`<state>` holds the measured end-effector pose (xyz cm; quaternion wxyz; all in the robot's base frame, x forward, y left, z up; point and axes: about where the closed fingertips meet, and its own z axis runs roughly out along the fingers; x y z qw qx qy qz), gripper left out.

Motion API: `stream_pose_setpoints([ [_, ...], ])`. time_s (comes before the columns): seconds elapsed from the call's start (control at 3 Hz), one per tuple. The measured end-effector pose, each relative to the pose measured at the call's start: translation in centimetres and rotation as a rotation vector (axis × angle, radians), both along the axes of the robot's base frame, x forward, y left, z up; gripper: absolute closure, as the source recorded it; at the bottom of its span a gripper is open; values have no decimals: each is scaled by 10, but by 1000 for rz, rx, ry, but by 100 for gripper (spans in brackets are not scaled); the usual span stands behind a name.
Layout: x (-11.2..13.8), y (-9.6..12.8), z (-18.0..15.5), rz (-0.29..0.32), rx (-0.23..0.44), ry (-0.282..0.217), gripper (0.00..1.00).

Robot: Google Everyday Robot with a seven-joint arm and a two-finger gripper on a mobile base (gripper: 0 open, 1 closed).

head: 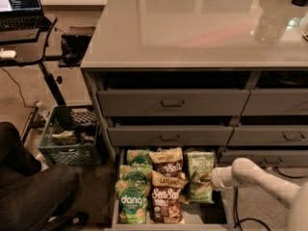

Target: Pick green jalapeno chip bag from bottom drawer and place on counter

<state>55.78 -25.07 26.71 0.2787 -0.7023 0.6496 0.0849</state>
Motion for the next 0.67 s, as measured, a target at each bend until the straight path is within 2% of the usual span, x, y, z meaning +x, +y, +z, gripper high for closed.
stream_pose_setpoints([
  [0.33,-22,36,42,86,-13,-37,100],
  [0.67,-31,60,78,135,-36,-79,100],
])
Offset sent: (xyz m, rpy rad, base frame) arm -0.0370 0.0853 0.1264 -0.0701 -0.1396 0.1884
